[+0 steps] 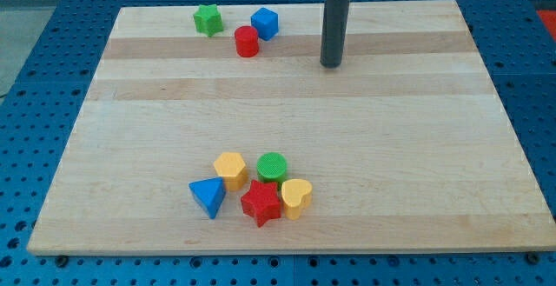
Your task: Separate the blue triangle from green circle
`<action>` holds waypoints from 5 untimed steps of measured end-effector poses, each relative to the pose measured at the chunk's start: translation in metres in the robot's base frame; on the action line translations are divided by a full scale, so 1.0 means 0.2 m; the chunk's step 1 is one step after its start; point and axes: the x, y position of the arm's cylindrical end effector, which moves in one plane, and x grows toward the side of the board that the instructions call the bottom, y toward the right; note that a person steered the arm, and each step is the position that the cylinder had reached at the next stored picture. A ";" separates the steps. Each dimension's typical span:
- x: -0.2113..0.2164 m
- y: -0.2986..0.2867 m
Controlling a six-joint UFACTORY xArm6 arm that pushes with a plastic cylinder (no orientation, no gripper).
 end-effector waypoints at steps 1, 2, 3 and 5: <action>-0.25 0.00; -0.43 -0.03; -0.45 -0.17; -0.32 -0.37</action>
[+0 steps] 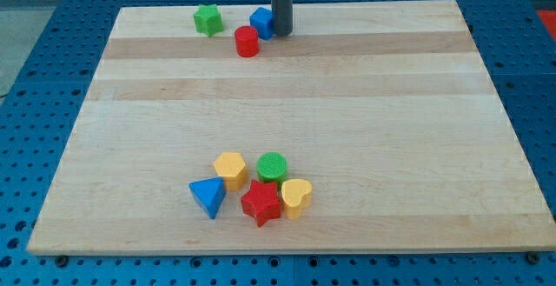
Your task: Separate the blue triangle from green circle
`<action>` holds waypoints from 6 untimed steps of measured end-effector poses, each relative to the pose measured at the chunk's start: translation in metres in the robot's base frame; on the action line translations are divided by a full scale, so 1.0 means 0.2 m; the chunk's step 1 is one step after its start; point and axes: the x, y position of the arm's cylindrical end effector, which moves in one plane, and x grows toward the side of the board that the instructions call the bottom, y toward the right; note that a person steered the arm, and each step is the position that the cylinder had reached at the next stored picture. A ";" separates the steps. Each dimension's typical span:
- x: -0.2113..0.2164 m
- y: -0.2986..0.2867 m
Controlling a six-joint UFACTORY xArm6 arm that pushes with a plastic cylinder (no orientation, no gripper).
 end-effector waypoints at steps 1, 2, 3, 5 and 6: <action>0.00 0.00; 0.00 0.00; 0.00 0.00; 0.00 0.01; -0.01 0.01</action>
